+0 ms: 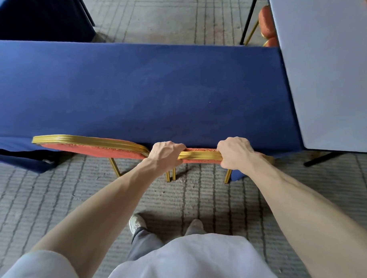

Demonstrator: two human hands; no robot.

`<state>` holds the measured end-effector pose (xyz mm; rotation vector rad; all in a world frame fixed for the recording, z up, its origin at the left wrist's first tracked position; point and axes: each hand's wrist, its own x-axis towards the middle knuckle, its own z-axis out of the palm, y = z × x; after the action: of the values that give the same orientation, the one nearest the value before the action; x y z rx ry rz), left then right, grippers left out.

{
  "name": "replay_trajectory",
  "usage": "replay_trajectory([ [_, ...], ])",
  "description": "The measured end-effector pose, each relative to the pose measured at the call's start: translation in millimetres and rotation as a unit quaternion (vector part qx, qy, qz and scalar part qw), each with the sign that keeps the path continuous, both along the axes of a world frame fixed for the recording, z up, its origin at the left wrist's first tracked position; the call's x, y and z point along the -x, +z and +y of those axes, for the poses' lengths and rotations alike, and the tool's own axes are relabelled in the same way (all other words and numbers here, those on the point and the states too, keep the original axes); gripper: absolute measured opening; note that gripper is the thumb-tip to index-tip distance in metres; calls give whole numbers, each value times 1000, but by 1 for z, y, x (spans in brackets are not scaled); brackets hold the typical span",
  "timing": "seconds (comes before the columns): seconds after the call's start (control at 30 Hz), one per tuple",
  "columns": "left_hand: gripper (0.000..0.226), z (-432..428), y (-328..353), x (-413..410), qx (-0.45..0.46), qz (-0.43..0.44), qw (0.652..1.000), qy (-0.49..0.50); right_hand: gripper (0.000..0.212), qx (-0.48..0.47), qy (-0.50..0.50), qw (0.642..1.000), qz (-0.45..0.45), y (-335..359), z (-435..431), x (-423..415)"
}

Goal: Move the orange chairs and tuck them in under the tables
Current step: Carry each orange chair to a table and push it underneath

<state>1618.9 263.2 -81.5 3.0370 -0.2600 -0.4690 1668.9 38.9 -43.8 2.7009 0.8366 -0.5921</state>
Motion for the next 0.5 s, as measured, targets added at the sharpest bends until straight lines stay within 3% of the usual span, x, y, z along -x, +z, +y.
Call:
replay_trajectory([
  [0.2, 22, 2, 9, -10, -100, 12, 991, -91, 29, -9, 18, 1000, 7, 3, 5, 1],
  [0.5, 25, 16, 8, -1, -73, 5, 995, -69, 30, 21, 25, 996, 85, 14, 20, -5],
])
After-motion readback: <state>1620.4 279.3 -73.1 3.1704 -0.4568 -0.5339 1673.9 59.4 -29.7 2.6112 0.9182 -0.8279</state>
